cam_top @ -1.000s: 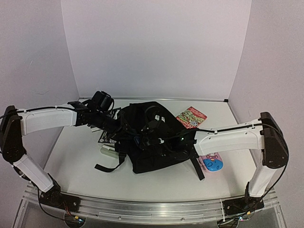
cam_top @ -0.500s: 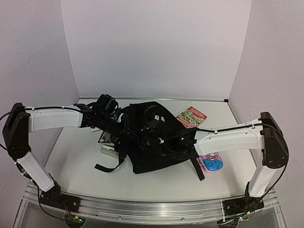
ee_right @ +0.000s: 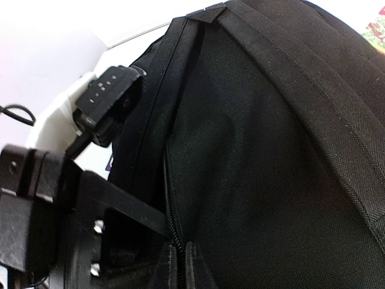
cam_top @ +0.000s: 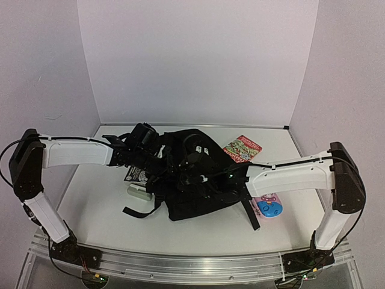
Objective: Pack the student bag
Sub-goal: Place the stationery in the student bag.
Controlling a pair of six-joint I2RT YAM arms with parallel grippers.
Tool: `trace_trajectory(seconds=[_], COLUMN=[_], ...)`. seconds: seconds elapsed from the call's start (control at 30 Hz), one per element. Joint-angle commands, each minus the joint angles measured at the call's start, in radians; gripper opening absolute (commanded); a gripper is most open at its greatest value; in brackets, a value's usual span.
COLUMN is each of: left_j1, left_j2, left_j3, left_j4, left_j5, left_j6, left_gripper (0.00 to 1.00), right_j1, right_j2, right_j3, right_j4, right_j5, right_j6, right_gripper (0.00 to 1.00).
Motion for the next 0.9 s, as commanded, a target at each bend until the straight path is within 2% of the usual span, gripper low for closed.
trace_trajectory(seconds=[0.0,0.17,0.3,0.5,0.7,0.87], left_j1=[0.0,0.0,-0.012,-0.115,-0.213,-0.266], left_j2=[-0.134,-0.282,-0.352,-0.329,-0.257,-0.18], left_j3=[0.001,-0.076,-0.09,0.006,0.06,0.102], left_j4=[-0.05,-0.108,-0.169,-0.382,-0.418,-0.436], left_j5=[-0.091,-0.123,-0.059,-0.145,-0.222,-0.281], left_j6=[0.079,0.166,0.321,0.533,0.56,0.567], left_gripper=[0.2,0.4,0.53,0.56,0.44,0.43], right_j1=[0.01,0.007,-0.018,-0.085,-0.108,-0.11], right_j2=[-0.085,-0.163,-0.204,-0.287,-0.363,-0.385], right_j3=[0.013,-0.015,-0.023,-0.095,-0.158,-0.182], right_j4=[0.014,-0.045,-0.135,-0.201,-0.21,-0.21], right_j5=[0.041,0.076,0.083,0.075,0.095,0.095], right_j6=[-0.014,-0.043,-0.07,-0.056,-0.012,0.018], right_gripper=[0.25,0.55,0.69,0.73,0.74,0.74])
